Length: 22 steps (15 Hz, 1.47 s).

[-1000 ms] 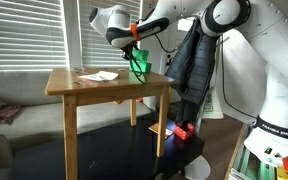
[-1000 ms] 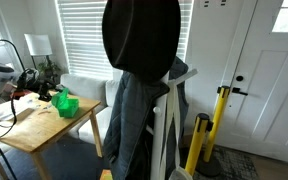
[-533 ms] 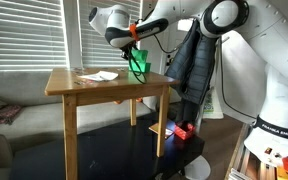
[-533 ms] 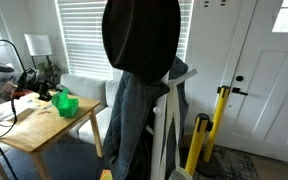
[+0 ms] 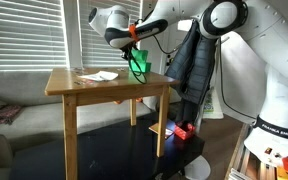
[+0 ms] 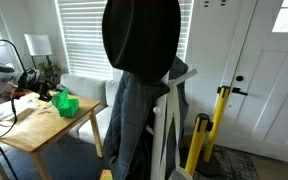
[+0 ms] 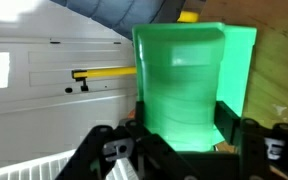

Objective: Open the green container

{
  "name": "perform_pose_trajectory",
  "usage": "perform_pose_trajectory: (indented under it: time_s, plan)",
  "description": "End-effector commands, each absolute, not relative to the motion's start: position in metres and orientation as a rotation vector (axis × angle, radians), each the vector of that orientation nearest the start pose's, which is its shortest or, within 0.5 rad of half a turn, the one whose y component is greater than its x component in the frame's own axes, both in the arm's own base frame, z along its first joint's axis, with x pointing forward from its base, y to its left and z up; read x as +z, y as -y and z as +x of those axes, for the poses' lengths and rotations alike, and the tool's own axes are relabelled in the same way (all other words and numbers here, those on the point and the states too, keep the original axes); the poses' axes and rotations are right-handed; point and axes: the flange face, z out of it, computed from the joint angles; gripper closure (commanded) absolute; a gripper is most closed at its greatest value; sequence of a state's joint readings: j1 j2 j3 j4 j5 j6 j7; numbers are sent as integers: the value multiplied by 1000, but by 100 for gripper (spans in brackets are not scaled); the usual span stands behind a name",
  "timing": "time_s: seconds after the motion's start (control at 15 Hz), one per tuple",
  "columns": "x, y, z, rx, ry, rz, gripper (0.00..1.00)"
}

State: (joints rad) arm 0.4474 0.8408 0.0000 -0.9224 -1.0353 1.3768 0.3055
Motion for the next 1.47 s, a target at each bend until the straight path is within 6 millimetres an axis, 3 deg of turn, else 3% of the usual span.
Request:
perform_pose_trajectory:
  time_s: [0.0, 0.4, 0.67, 1.0, 1.13, 1.4]
  plan:
    - [418, -222, 710, 21, -136, 2055, 55]
    - [415, -221, 709, -2, -119, 2065, 55]
    - [415, -219, 707, -23, -106, 2075, 47]
    - [415, -219, 706, -32, -97, 2085, 32]
    - [416, -220, 706, -34, -94, 2090, 20]
    - [414, -220, 704, -50, -92, 2099, 12]
